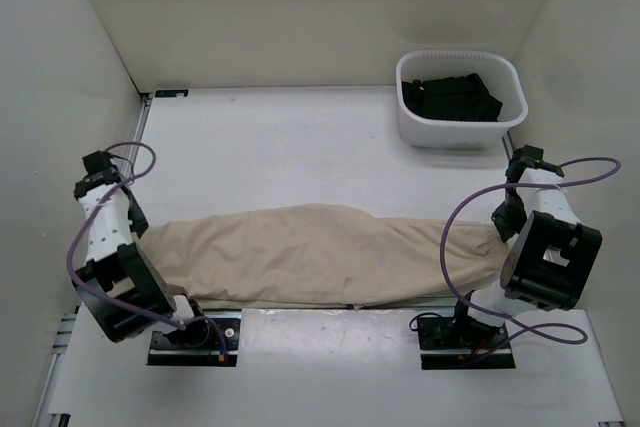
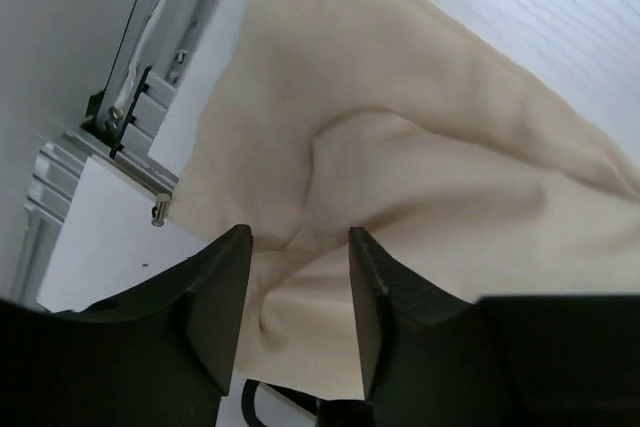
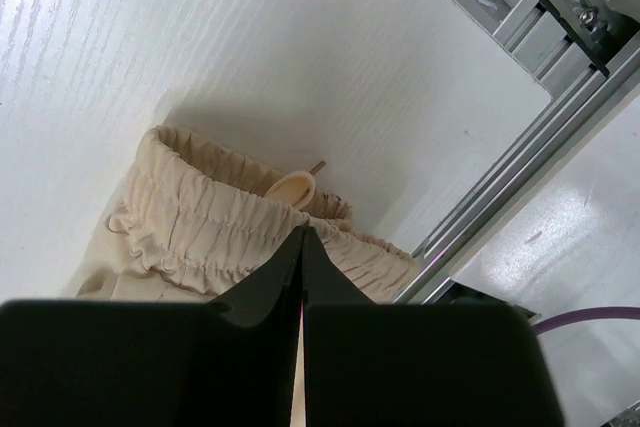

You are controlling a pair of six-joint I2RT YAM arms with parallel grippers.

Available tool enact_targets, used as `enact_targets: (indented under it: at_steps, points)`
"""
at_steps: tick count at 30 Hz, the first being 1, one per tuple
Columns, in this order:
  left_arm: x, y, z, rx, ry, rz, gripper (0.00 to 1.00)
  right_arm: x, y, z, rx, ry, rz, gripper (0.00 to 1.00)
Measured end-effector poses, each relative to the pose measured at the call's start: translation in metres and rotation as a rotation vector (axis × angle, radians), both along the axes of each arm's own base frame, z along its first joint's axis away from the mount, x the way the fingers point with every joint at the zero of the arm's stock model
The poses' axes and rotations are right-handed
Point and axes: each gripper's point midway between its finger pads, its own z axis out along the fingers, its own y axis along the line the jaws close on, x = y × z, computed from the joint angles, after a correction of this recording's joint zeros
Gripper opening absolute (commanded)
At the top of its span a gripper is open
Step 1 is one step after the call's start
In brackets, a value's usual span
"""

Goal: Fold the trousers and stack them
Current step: Fold the trousers

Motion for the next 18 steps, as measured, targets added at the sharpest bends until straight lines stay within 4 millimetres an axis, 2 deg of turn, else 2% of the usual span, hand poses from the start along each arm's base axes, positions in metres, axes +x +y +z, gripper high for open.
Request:
enact_targets:
  at_steps: [3,5,6,10,14,17,18]
  points:
    - [0.005,0.024,-0.004,-0.034,0.0,0.082,0.53,-0.002,0.001,-0.003,0.003,0.001,0.01,0.0]
    - [0.011,0.026,-0.015,-0.078,0.011,0.088,0.53,-0.004,0.003,-0.005,0.009,0.008,0.019,0.0]
    - [0.012,0.022,-0.024,-0.112,0.03,0.082,0.58,-0.005,0.003,-0.005,0.011,0.008,0.023,0.0]
    - [-0.003,-0.006,-0.066,-0.275,0.144,0.068,0.64,-0.005,0.003,-0.003,0.01,0.002,0.028,0.03]
    - [-0.014,-0.025,-0.087,-0.387,0.217,0.068,0.64,-0.004,0.004,-0.002,0.013,-0.007,0.03,0.03]
    - [-0.012,-0.025,-0.09,-0.394,0.218,0.068,0.55,-0.003,0.006,-0.001,0.02,-0.015,0.031,0.03]
    - [-0.012,-0.024,-0.091,-0.388,0.214,0.068,0.37,-0.003,0.006,-0.001,0.022,-0.017,0.031,0.03]
